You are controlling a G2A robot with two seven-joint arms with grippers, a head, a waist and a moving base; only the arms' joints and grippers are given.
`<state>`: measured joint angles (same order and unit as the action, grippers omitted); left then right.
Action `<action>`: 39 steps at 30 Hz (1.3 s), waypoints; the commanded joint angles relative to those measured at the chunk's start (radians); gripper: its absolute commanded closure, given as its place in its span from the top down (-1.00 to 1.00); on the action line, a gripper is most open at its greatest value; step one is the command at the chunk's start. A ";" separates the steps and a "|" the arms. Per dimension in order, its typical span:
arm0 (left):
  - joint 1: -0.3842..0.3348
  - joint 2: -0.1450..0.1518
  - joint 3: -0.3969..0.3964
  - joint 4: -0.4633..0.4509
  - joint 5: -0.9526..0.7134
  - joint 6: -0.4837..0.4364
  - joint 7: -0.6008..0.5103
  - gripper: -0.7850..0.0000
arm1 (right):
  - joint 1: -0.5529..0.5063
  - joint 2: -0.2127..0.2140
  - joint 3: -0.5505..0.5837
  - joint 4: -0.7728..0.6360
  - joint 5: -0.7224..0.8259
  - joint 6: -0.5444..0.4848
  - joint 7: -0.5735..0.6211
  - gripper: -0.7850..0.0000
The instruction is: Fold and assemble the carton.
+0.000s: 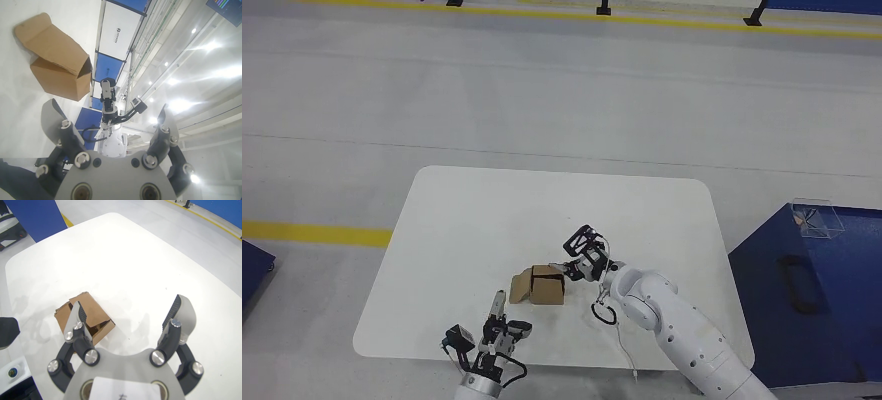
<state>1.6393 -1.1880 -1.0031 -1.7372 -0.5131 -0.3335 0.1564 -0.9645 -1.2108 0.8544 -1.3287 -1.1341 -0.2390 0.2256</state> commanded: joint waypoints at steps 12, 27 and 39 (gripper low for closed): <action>-0.086 -0.043 0.049 0.119 0.050 0.029 0.103 -0.35 | 0.017 -0.035 -0.048 0.062 -0.059 0.046 -0.028 1.00; -0.083 -0.065 0.037 0.143 0.061 0.093 0.106 1.00 | 0.014 -0.059 -0.055 0.086 -0.105 0.065 -0.052 1.00; -0.122 -0.097 0.051 0.205 0.064 0.065 0.168 1.00 | -0.002 -0.068 -0.040 0.091 -0.133 0.058 -0.057 1.00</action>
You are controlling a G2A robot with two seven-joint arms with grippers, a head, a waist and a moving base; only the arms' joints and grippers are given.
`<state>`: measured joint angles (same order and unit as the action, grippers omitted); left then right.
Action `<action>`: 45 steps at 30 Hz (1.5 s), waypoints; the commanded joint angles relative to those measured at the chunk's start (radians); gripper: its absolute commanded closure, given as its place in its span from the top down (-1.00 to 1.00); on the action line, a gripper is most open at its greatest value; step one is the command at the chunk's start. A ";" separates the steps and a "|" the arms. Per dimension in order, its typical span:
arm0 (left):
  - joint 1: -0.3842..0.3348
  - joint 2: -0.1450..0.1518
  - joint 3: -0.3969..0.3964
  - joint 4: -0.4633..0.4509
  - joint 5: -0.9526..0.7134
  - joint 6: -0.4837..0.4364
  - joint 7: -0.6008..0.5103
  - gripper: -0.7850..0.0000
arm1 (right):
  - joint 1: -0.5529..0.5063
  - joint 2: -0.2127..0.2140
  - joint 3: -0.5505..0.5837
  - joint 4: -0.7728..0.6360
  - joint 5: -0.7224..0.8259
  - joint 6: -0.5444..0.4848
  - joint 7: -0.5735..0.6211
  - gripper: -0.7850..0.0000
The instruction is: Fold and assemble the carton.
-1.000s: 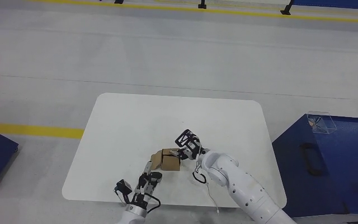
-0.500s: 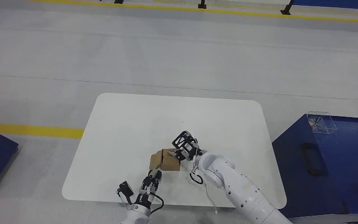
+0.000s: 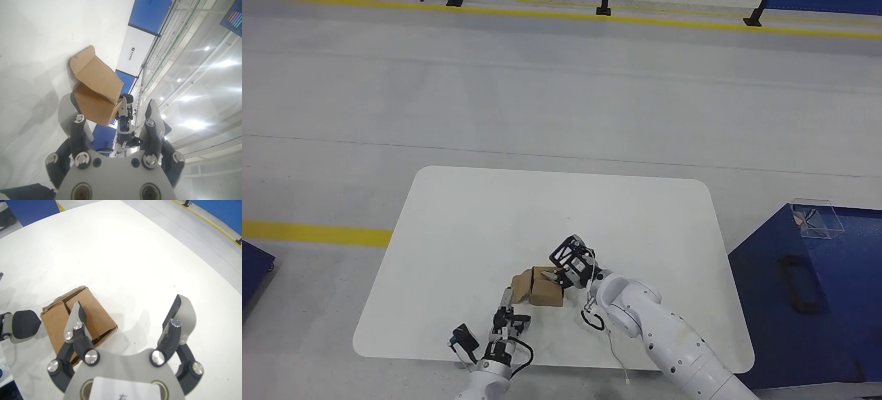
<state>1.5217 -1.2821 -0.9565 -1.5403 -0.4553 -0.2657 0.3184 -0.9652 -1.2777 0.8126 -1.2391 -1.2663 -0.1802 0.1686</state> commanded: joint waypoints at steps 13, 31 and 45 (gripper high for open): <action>-0.067 -0.044 0.014 0.076 -0.035 -0.017 0.046 1.00 | -0.011 -0.010 0.022 0.009 -0.015 -0.014 -0.002 1.00; -0.113 -0.087 0.010 0.156 0.001 -0.102 0.071 0.97 | -0.037 -0.019 0.042 -0.005 -0.052 -0.014 0.004 1.00; -0.112 -0.112 -0.031 0.186 0.025 -0.280 0.082 1.00 | -0.063 -0.023 0.063 -0.020 -0.071 -0.015 0.000 1.00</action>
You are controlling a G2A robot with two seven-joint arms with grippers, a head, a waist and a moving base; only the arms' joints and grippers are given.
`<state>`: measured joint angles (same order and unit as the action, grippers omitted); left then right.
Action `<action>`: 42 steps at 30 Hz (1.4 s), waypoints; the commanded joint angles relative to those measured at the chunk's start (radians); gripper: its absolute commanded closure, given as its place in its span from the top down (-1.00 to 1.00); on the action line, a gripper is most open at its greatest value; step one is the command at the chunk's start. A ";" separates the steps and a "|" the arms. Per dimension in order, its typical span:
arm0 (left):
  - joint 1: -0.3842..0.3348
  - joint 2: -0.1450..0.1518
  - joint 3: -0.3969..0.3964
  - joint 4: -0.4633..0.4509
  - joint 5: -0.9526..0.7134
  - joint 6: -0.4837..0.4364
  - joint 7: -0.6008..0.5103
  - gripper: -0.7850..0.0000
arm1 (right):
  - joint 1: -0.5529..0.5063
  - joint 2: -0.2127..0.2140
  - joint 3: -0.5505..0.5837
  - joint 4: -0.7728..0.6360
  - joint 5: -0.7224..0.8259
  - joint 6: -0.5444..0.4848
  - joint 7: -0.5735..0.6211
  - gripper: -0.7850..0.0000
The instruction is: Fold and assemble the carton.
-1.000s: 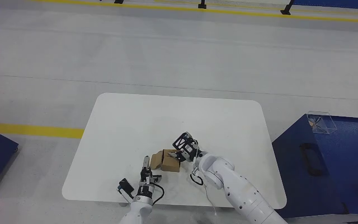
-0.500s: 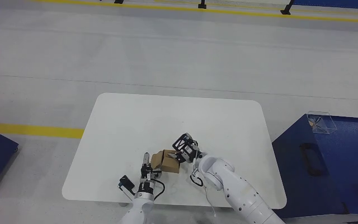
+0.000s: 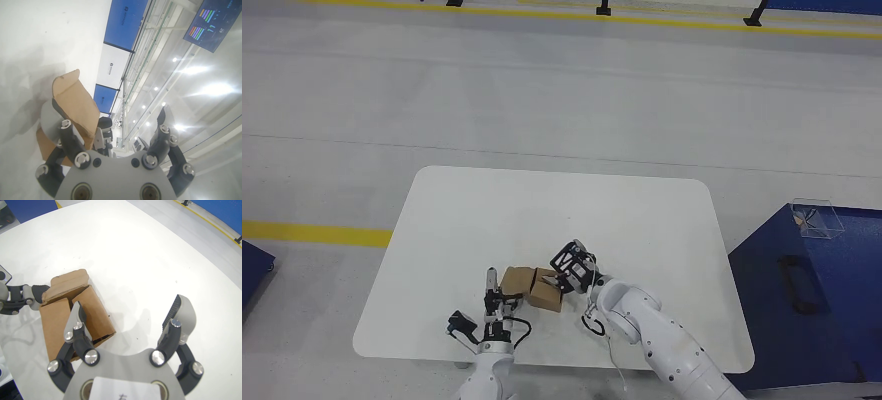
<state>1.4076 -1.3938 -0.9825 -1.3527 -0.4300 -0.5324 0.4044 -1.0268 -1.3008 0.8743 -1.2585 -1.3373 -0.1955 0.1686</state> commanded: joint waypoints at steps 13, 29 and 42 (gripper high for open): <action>0.041 -0.012 -0.043 -0.027 0.019 -0.099 -0.086 1.00 | -0.031 -0.002 0.022 -0.031 -0.029 0.008 -0.002 1.00; 0.055 -0.030 -0.040 -0.066 0.113 -0.093 -0.135 1.00 | -0.081 0.010 0.099 -0.089 -0.044 0.005 0.001 1.00; 0.041 -0.048 -0.038 -0.050 0.184 -0.050 -0.119 1.00 | -0.088 0.007 0.121 -0.072 -0.035 0.004 0.011 1.00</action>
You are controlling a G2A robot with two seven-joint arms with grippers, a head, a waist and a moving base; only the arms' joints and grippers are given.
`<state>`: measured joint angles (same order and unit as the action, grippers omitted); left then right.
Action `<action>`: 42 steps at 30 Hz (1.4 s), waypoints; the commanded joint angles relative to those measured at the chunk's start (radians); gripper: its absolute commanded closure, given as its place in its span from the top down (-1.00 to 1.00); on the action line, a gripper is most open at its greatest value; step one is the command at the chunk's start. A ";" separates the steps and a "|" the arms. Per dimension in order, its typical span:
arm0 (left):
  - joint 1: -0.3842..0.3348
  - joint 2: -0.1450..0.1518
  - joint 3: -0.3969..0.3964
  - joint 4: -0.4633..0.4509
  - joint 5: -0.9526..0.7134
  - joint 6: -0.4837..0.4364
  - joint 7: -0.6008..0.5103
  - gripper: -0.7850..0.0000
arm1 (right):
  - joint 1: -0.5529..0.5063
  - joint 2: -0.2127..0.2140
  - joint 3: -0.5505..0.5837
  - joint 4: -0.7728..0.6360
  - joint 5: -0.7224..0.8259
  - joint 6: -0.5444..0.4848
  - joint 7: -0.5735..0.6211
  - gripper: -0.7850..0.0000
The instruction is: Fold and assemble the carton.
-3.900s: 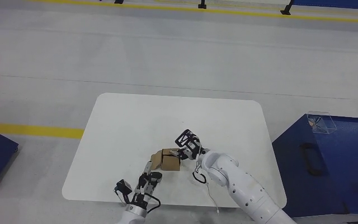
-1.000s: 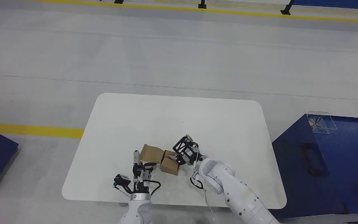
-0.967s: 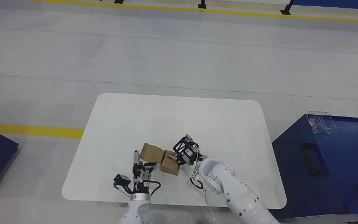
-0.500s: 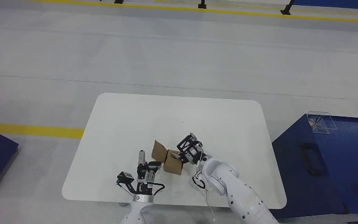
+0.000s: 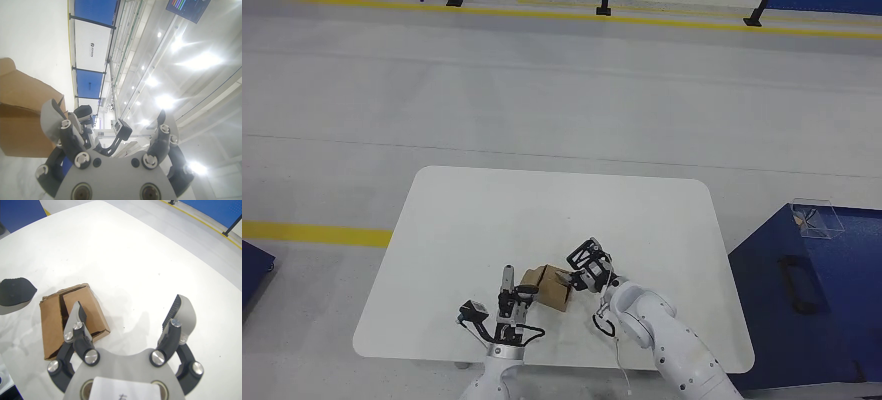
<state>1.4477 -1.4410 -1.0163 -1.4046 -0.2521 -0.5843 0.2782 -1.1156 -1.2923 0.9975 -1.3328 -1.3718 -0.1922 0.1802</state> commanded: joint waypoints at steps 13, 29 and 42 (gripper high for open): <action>0.052 0.000 -0.051 -0.043 -0.104 0.208 -0.053 1.00 | 0.016 -0.012 -0.017 0.034 -0.005 -0.008 -0.002 1.00; -0.077 -0.040 -0.034 0.130 -0.165 0.211 0.003 1.00 | 0.009 -0.017 -0.012 0.032 -0.027 -0.019 -0.004 1.00; -0.121 -0.060 -0.056 0.183 -0.125 0.081 0.031 1.00 | 0.007 -0.019 -0.002 0.039 -0.033 -0.028 -0.003 1.00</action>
<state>1.3272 -1.4998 -1.0707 -1.2186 -0.3810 -0.4871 0.3128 -1.1086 -1.3115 0.9948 -1.2948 -1.4055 -0.2197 0.1762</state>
